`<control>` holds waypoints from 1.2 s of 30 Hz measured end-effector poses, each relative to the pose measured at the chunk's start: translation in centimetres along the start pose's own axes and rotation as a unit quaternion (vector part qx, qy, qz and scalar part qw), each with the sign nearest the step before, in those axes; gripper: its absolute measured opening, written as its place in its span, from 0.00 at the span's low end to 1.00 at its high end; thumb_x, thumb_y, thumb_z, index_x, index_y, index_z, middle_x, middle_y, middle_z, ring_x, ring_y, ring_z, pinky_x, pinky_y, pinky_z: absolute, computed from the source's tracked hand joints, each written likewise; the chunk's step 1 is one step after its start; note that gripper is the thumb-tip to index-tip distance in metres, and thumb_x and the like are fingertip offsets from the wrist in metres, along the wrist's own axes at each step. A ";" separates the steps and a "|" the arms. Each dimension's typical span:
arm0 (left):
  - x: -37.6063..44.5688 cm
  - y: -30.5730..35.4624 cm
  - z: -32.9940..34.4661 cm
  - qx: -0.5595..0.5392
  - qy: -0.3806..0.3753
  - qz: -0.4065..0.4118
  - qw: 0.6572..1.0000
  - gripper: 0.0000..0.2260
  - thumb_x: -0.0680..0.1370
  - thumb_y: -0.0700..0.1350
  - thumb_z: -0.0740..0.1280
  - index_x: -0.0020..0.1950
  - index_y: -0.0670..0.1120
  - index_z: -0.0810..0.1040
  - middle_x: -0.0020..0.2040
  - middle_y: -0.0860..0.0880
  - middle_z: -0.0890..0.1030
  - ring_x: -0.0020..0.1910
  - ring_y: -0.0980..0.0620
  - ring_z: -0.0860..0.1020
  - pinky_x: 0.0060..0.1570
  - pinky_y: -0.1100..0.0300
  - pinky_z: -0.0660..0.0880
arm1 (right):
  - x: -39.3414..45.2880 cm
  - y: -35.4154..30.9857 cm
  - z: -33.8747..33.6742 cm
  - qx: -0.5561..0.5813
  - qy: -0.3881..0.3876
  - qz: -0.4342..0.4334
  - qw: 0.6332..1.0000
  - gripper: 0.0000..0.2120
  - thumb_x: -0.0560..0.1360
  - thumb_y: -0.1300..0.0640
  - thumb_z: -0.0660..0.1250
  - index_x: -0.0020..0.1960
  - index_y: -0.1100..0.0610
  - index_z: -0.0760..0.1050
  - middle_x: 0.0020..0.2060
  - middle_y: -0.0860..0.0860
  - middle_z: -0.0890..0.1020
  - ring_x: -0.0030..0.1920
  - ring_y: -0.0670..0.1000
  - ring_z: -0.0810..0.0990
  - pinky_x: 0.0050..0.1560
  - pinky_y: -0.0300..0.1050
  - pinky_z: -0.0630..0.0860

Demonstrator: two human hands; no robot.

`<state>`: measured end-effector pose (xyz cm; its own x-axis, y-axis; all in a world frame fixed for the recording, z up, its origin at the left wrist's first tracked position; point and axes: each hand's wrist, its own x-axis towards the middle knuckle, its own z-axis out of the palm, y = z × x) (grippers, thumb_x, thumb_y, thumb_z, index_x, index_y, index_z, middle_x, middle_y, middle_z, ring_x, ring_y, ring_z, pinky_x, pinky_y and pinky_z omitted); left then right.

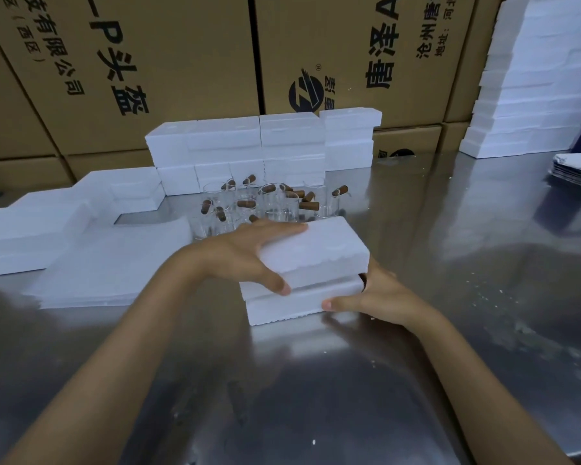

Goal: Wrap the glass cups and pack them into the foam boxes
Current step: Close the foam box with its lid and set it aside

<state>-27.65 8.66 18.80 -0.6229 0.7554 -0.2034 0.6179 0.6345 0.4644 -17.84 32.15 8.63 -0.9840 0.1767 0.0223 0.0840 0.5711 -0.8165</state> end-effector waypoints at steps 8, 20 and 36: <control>1.0 -0.7 1.4 0.050 -0.017 -0.014 0.999 0.43 0.73 0.54 0.76 0.77 0.71 0.52 0.79 0.57 0.53 0.78 0.56 0.48 0.71 0.59 0.48 | -0.1 -0.1 -0.3 0.047 -0.018 -0.025 0.998 0.51 0.56 0.41 0.82 0.70 0.24 0.55 0.63 0.30 0.74 0.69 0.43 0.71 0.71 0.51 0.69; 0.3 -0.7 2.3 0.037 0.011 -0.030 0.999 0.43 0.73 0.51 0.77 0.77 0.72 0.53 0.81 0.59 0.40 0.80 0.55 0.39 0.78 0.48 0.45 | -0.4 -0.1 -0.3 0.096 -0.041 -0.038 0.994 0.42 0.59 0.39 0.81 0.66 0.27 0.64 0.61 0.31 0.76 0.63 0.38 0.75 0.62 0.42 0.74; -0.6 -4.0 6.4 -0.200 0.238 -0.065 0.948 0.45 0.67 0.52 0.81 0.78 0.64 0.61 0.75 0.65 0.64 0.73 0.63 0.62 0.65 0.65 0.60 | 0.4 0.7 0.8 0.190 0.076 -0.041 0.978 0.20 0.72 0.61 0.75 0.62 0.48 0.78 0.53 0.42 0.85 0.52 0.39 0.82 0.47 0.27 0.74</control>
<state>-26.61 6.73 11.55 -0.8866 0.4543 0.0871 0.3488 0.5328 0.7710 -18.35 31.94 7.63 -0.9477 0.2765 0.1596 -0.0879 0.2547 -0.9630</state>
